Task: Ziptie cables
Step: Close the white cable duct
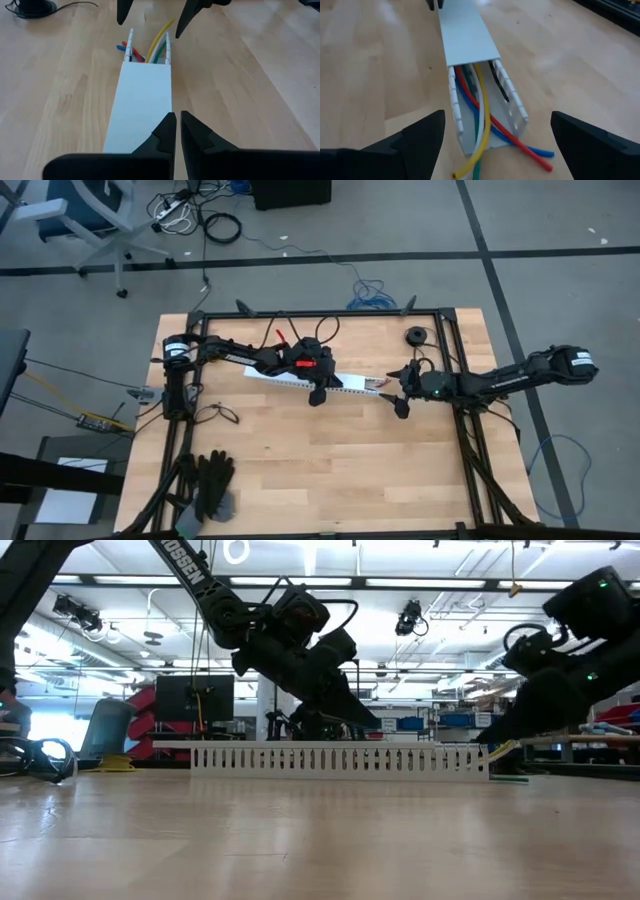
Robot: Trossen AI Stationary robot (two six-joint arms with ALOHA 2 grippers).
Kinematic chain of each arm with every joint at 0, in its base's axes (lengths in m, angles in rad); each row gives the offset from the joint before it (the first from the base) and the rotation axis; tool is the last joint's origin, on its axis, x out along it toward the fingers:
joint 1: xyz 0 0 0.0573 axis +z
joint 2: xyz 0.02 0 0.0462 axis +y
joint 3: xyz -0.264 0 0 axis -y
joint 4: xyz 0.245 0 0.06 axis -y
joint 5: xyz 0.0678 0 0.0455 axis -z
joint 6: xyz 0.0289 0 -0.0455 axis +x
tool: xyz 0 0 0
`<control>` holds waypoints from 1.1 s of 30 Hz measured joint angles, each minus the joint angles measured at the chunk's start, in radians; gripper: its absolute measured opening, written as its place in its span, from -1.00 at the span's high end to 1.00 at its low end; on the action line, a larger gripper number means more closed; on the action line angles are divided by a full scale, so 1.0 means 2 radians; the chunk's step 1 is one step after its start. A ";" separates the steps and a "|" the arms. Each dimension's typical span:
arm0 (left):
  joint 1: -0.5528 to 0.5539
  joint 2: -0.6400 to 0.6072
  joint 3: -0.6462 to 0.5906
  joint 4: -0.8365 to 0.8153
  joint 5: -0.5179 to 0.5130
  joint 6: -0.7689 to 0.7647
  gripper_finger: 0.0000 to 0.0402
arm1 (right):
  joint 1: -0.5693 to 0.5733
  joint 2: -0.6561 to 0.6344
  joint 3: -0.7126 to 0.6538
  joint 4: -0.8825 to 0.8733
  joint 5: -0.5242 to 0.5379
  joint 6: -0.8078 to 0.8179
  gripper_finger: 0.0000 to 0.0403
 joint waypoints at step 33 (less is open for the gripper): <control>-0.005 0.053 0.007 0.057 0.011 -0.025 1.00 | -0.017 0.240 0.087 0.102 -0.039 -0.042 0.04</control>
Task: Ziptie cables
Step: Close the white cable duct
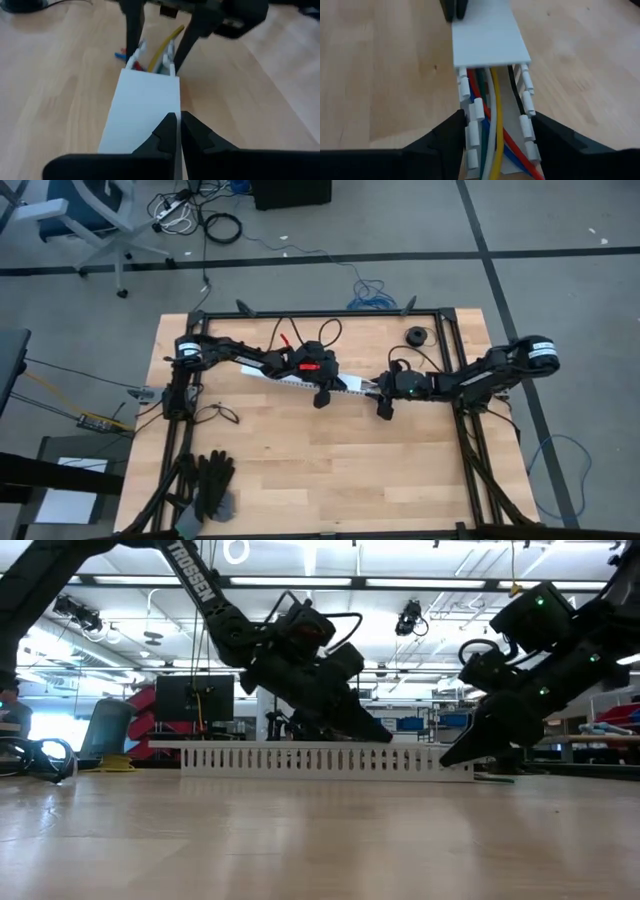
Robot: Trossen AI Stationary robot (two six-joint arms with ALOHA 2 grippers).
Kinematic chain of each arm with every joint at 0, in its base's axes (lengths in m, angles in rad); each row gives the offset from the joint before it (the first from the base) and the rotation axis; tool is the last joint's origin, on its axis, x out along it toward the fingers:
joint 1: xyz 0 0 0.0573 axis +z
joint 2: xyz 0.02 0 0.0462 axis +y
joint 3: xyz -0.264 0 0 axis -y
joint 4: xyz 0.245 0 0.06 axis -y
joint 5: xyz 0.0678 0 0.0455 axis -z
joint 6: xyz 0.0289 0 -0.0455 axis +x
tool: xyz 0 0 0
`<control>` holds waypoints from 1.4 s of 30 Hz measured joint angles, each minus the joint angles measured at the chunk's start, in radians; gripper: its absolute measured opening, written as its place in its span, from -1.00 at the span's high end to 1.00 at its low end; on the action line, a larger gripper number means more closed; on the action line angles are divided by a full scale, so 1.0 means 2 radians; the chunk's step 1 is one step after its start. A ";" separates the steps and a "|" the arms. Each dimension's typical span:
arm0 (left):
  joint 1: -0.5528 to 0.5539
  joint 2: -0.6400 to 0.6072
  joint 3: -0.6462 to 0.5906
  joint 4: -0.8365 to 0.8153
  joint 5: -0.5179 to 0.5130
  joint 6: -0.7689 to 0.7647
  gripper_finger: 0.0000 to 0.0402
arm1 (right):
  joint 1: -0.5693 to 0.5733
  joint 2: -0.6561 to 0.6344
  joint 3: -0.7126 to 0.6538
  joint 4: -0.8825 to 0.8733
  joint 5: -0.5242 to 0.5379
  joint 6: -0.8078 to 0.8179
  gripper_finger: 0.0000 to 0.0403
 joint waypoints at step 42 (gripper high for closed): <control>-0.004 -0.041 0.057 -0.185 -0.057 0.064 1.00 | -0.012 0.051 0.045 0.031 -0.023 -0.033 -0.17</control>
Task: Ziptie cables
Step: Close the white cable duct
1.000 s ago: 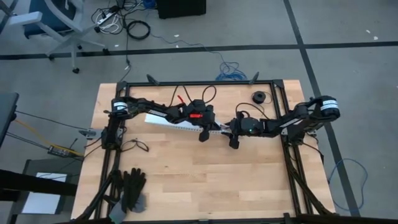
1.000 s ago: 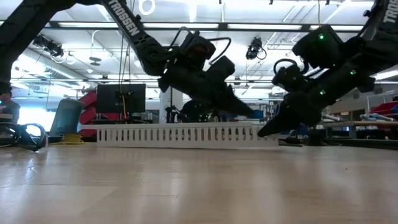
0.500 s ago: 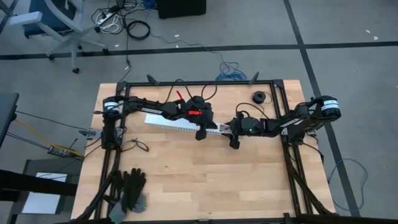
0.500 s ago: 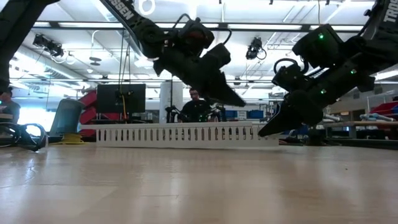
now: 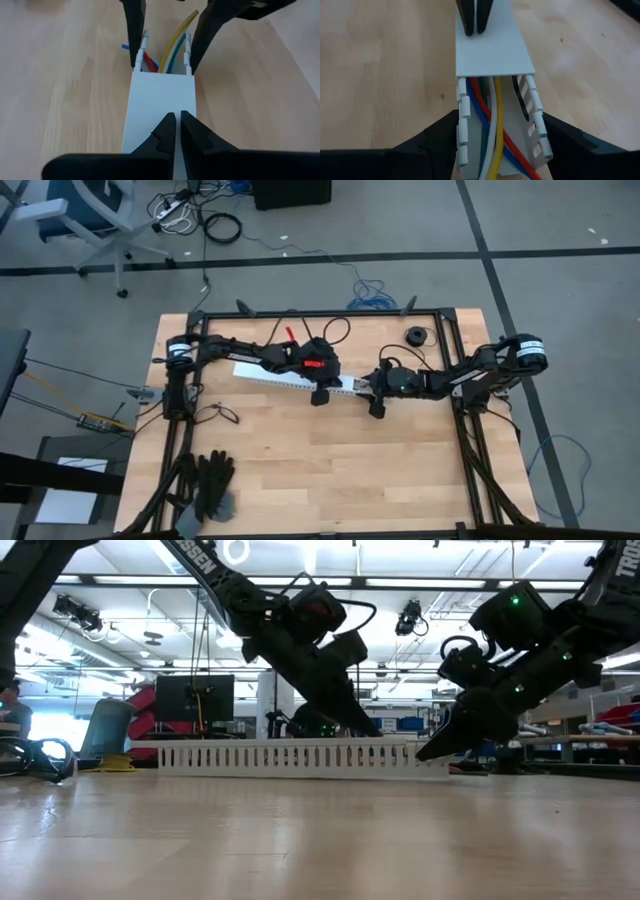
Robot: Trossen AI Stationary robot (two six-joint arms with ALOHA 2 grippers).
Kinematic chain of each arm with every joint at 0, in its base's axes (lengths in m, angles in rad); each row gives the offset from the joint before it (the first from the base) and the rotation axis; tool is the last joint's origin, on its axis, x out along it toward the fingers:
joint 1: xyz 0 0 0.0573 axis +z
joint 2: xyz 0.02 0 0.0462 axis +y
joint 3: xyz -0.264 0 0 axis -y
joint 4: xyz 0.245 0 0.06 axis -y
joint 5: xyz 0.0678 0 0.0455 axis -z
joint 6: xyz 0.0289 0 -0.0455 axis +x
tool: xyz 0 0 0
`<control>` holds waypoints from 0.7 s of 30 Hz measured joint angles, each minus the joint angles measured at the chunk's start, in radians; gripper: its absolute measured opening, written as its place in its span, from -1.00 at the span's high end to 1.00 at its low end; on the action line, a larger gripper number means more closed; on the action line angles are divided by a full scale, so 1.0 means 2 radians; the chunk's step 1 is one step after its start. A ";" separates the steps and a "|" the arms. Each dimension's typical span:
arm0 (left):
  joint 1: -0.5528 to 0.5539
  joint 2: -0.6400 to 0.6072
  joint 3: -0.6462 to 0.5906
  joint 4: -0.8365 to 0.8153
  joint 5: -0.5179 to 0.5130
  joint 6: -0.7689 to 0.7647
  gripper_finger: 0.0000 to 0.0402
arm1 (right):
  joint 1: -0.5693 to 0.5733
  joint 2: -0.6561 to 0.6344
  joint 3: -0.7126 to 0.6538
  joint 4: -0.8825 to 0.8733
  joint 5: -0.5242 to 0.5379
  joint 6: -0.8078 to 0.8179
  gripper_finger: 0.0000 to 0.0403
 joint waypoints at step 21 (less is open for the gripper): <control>-0.002 0.046 0.011 0.122 0.031 -0.018 1.00 | 0.000 0.011 0.000 0.012 -0.015 -0.003 -0.10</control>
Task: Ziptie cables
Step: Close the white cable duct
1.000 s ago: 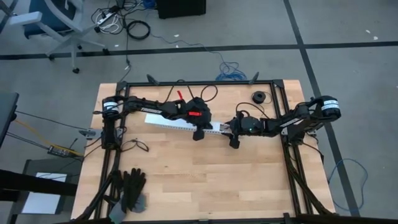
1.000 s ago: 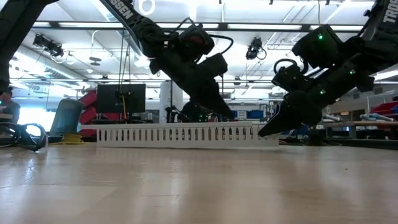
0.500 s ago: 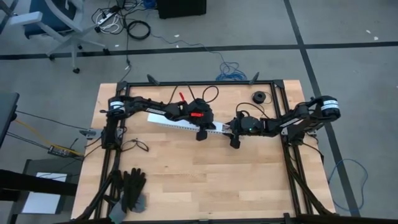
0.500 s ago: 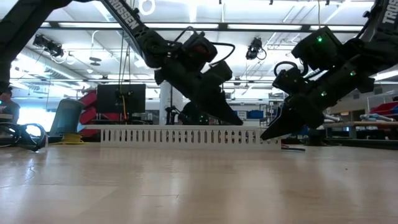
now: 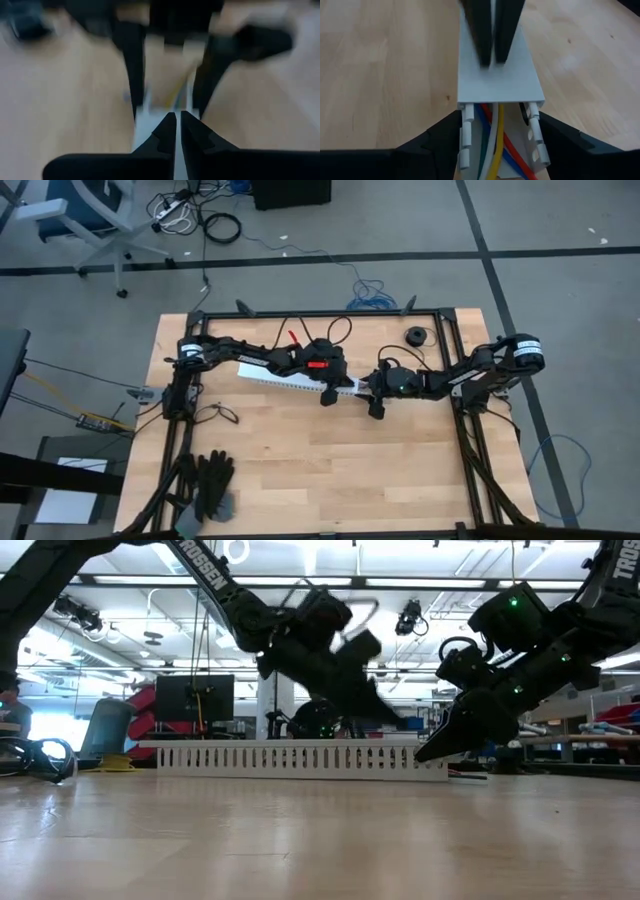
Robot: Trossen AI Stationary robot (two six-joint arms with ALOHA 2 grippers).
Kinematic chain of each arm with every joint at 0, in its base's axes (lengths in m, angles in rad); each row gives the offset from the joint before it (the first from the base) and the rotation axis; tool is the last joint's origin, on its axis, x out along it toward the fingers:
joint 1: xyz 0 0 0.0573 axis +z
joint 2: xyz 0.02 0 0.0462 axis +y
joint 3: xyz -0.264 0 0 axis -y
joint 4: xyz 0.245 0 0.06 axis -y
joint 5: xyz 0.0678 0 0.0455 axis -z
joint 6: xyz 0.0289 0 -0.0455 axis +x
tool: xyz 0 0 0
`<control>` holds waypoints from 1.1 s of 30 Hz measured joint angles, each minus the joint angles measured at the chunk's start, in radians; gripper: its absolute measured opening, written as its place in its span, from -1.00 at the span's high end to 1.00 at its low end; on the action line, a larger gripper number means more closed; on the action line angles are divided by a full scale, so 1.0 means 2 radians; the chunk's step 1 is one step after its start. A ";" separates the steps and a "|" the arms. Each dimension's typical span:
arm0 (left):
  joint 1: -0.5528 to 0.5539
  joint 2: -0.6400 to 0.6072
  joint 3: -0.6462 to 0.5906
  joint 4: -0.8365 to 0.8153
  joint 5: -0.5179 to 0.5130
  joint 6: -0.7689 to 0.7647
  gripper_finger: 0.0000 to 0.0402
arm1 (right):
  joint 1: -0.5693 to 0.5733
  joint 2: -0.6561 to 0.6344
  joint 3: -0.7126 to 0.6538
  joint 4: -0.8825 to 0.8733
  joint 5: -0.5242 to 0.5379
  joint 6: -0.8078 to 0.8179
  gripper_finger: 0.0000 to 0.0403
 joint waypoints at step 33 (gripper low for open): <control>0.004 -0.021 -0.060 0.030 -0.015 -0.008 1.00 | 0.000 0.001 -0.001 0.004 0.002 0.000 -0.09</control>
